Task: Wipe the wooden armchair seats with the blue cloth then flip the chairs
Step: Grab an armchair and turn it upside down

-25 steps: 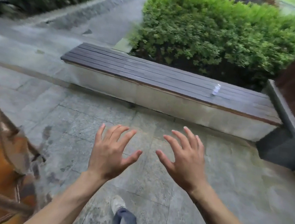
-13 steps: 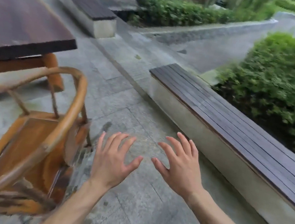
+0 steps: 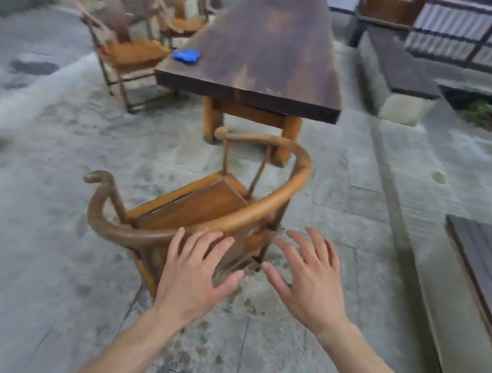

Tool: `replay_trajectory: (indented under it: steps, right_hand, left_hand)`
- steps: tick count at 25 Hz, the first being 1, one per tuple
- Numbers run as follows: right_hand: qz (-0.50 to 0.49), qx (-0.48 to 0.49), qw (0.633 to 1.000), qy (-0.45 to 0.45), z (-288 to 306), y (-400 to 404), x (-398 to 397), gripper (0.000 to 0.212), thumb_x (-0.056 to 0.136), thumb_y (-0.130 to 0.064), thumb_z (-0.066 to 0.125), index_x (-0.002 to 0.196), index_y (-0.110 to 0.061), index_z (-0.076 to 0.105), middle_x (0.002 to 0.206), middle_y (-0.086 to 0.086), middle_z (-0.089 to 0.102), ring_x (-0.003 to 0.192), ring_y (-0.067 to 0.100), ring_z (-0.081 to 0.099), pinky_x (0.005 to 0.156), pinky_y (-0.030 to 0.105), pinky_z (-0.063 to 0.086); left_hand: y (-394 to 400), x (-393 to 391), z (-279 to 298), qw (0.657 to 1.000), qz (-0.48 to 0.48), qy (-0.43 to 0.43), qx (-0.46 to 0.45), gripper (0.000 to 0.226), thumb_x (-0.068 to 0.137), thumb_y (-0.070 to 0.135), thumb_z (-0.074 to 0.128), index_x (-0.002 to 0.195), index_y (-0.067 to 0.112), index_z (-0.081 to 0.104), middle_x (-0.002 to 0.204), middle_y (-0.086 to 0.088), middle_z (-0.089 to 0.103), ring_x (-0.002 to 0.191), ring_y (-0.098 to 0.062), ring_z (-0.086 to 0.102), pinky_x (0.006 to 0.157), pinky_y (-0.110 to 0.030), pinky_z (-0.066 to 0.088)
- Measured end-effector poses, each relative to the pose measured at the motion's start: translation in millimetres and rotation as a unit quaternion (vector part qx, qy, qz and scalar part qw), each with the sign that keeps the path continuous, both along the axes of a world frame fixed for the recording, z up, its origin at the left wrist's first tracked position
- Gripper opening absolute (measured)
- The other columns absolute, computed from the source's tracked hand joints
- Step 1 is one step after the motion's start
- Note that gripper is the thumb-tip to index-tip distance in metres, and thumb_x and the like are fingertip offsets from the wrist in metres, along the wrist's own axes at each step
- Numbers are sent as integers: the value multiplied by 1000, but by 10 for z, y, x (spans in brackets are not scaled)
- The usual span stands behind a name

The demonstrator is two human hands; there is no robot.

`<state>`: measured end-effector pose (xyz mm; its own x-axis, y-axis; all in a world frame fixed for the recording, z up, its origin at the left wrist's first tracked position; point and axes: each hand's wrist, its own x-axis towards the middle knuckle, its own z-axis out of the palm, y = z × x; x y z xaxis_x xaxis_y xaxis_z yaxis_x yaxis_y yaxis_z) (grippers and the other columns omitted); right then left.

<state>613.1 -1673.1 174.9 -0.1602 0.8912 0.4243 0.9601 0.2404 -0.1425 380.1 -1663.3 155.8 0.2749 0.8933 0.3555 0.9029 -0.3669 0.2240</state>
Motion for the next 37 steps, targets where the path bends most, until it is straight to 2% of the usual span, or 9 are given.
replay_trajectory:
  steps: [4, 9, 14, 19, 22, 25, 28, 31, 37]
  right_hand:
    - [92, -16, 996, -5, 88, 256, 403, 53, 94, -65, 42, 126, -28, 63, 136, 0, 60, 141, 30, 41, 112, 57, 35]
    - [160, -44, 986, -16, 99, 385, 836, 54, 95, -66, 39, 130, -30, 60, 139, -2, 59, 143, 28, 39, 114, 56, 33]
    - [194, -48, 980, -4, 136, 386, 937, 58, 95, -67, 34, 132, -30, 59, 141, -2, 58, 145, 26, 38, 115, 56, 33]
    - [204, -70, 976, -13, 48, 451, 902, 57, 95, -67, 34, 132, -31, 57, 141, -4, 57, 144, 23, 38, 116, 53, 33]
    - [189, -68, 980, -6, -123, 514, 841, 57, 95, -66, 37, 134, -29, 56, 137, -5, 59, 139, 22, 44, 112, 50, 39]
    - [175, -99, 979, -41, -595, 760, 819, 63, 96, -66, 34, 138, -24, 52, 136, -1, 61, 134, 24, 50, 107, 51, 44]
    - [152, -113, 980, -64, -1370, 1129, 861, 66, 94, -68, 32, 137, -21, 51, 134, 5, 61, 131, 30, 52, 102, 52, 46]
    - [139, -103, 983, -65, -2279, 1536, 801, 67, 94, -66, 35, 141, -20, 46, 137, 9, 58, 130, 33, 52, 98, 53, 48]
    - [164, -69, 980, -83, -4213, 2442, 587, 62, 97, -59, 33, 145, -22, 44, 147, 6, 51, 137, 29, 45, 103, 50, 42]
  left_hand:
    - [-223, 295, 11, 994, 111, 4, -19, 59, 92, 65, 40, 129, 25, 62, 133, 0, 61, 128, -22, 53, 119, -51, 19]
    - [-531, 713, 115, 978, 207, 7, -17, 60, 92, 66, 39, 130, 26, 61, 134, -1, 60, 130, -23, 51, 118, -54, 23]
    - [-681, 873, 152, 969, 246, 9, -7, 60, 92, 66, 38, 130, 26, 61, 135, -2, 61, 129, -24, 54, 113, -60, 34]
    - [-698, 826, 103, 962, 269, 21, -25, 60, 92, 65, 38, 131, 25, 60, 134, -2, 61, 130, -25, 54, 113, -61, 34]
    - [-632, 743, -78, 967, 253, 23, -26, 59, 93, 64, 37, 133, 25, 57, 137, -1, 59, 131, -24, 52, 113, -59, 34]
    - [-381, 627, -518, 969, 242, 30, -42, 59, 93, 62, 39, 132, 22, 58, 137, -5, 59, 130, -26, 53, 113, -56, 36]
    - [-141, 531, -1279, 968, 240, 43, -51, 62, 94, 64, 35, 132, 20, 58, 138, -8, 58, 131, -28, 52, 110, -55, 40]
    - [175, 380, -2249, 969, 236, 63, -37, 65, 96, 64, 31, 132, 18, 58, 139, -8, 58, 132, -29, 51, 106, -54, 45]
    - [981, 106, -4273, 957, 280, 72, -1, 58, 91, 56, 46, 131, 16, 60, 137, -7, 59, 130, -30, 50, 106, -52, 43]
